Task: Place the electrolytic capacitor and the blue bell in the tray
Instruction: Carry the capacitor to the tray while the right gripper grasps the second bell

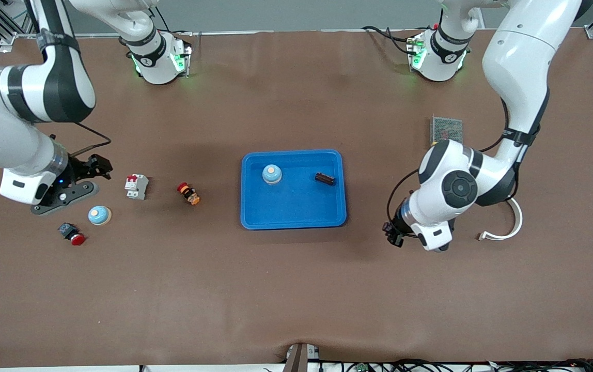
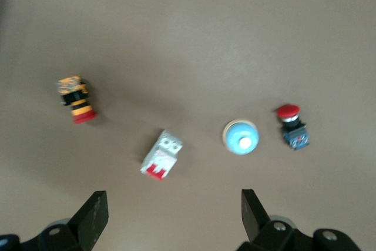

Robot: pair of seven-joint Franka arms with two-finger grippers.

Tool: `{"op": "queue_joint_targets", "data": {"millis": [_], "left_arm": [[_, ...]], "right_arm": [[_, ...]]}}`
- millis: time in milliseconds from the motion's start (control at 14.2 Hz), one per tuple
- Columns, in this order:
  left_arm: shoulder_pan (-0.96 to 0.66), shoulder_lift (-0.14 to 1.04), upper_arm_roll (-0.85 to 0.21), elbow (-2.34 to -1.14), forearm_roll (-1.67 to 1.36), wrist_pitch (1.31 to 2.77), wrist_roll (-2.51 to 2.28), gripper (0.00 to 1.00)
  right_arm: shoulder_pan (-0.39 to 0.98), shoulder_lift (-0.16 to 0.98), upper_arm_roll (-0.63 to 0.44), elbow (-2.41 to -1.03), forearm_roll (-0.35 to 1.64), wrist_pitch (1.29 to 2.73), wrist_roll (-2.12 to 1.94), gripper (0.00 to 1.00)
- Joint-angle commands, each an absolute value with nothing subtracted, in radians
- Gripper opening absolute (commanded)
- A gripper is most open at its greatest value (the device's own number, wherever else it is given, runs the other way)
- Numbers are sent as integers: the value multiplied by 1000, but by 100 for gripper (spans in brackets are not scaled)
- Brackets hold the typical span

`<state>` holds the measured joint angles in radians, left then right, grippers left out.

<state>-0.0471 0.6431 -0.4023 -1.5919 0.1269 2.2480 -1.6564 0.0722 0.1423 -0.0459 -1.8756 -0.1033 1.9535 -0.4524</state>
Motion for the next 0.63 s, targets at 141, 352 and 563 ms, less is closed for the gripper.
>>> {"op": "queue_joint_targets", "data": {"millis": [141,352,563], "left_arm": [[-167,690,-391,-1497,75,2224,-1788,0],[-221,695,-390,-1497,78,2230,-1873,0],[-267,716,-390,-1500,75,2237,-1946,0]], "right_arm": [[-46,169,-25,-1971,-109,2130,-624,100],[-96,231,-23,-1976,-104,2206,-701,100],[-112,270,-23,-2009,-104,2293,-716,100]]}}
